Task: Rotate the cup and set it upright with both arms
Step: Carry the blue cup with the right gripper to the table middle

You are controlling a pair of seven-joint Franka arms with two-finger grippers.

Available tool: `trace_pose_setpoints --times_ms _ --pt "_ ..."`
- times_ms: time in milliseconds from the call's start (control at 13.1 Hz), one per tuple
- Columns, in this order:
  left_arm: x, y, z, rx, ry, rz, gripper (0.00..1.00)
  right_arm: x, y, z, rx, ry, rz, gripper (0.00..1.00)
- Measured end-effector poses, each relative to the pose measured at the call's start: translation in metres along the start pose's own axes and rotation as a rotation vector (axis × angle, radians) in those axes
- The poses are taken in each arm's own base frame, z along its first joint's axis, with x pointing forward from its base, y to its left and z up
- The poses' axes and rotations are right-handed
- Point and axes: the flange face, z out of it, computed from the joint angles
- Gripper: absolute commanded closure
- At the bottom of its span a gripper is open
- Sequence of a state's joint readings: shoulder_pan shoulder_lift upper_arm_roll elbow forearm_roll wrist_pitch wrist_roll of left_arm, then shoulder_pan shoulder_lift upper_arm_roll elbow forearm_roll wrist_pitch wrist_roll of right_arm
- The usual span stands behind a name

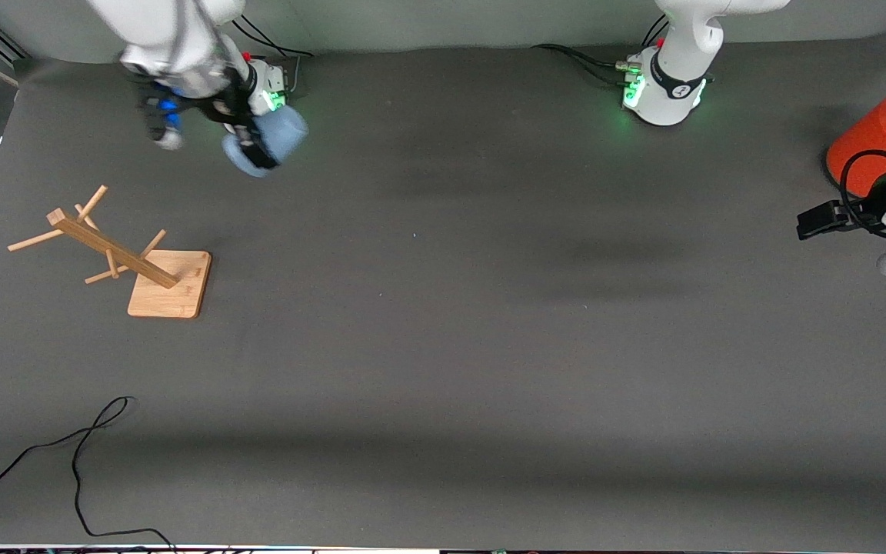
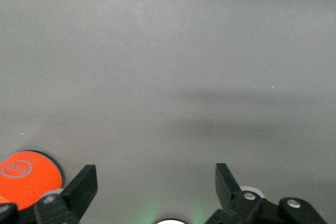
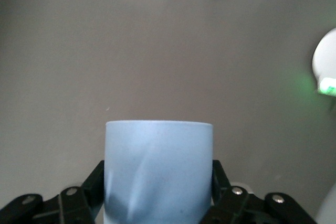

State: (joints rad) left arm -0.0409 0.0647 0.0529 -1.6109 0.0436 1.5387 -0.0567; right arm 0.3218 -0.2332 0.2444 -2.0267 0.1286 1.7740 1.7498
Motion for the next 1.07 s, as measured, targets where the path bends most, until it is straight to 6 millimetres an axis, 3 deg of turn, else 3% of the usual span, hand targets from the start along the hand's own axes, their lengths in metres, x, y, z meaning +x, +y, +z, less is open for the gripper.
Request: trace_pose_setpoints --times_ms 230,460,613,843,1072 --pt "0.000 0.000 0.000 -0.001 -0.001 0.000 0.00 -0.086 -0.066 0.040 -0.003 -0.037 0.119 0.74" --pt "0.000 0.000 0.001 -0.001 -0.003 0.000 0.00 -0.185 -0.116 0.110 0.022 0.045 0.223 0.74" --pt "0.000 -0.001 0.001 -0.002 -0.004 -0.001 0.00 -0.235 -0.137 0.167 0.030 0.092 0.274 0.74" --pt "0.000 0.000 0.001 -0.007 -0.005 -0.001 0.00 -0.278 -0.159 0.252 0.075 0.129 0.333 0.72" --pt "0.000 0.000 0.001 -0.010 -0.007 -0.001 0.00 -0.297 -0.166 0.323 0.118 0.127 0.364 0.70"
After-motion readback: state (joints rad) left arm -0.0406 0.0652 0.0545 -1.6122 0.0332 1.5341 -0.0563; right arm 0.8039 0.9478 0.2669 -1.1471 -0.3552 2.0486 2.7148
